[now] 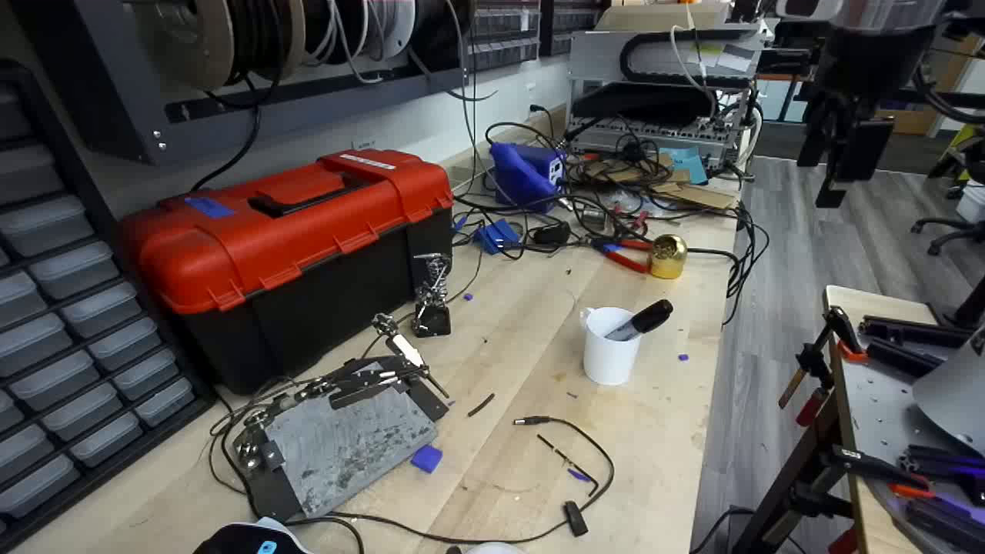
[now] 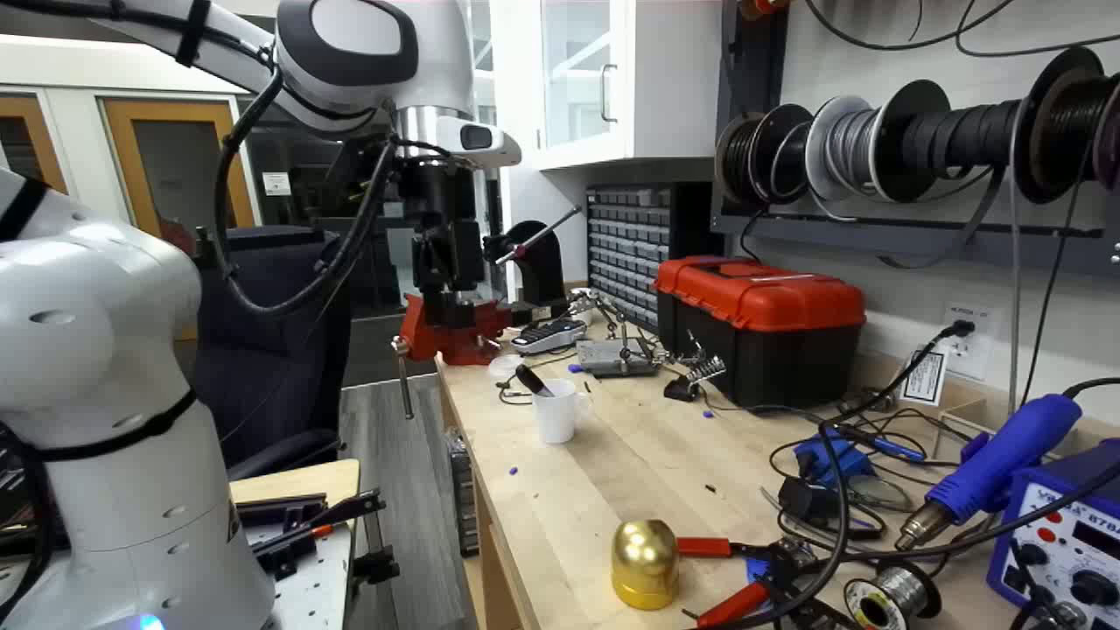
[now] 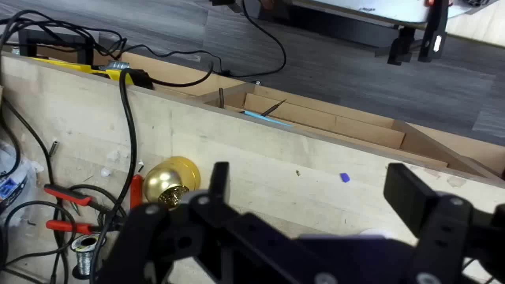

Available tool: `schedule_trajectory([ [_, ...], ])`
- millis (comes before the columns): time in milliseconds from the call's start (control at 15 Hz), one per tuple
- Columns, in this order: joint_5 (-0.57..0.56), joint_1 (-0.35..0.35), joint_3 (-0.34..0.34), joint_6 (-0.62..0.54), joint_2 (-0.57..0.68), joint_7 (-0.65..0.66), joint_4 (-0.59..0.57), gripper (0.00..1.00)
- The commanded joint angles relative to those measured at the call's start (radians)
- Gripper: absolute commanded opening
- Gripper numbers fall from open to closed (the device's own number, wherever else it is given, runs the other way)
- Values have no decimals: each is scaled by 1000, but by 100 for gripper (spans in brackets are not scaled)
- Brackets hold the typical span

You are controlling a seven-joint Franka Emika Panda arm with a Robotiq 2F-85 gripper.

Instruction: Remove the marker from the mug cup and place it on the table

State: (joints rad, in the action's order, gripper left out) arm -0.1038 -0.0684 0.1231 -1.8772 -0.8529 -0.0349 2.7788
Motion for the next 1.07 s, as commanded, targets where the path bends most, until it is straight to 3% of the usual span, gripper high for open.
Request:
schedule_trajectory([
  [0, -9, -13, -12, 3, 2, 9, -2, 100],
  [533, -4, -14, -15, -2, 5, 8, -4, 100],
  [1000, 82, -11, -63, -72, 64, 16, -24, 100],
])
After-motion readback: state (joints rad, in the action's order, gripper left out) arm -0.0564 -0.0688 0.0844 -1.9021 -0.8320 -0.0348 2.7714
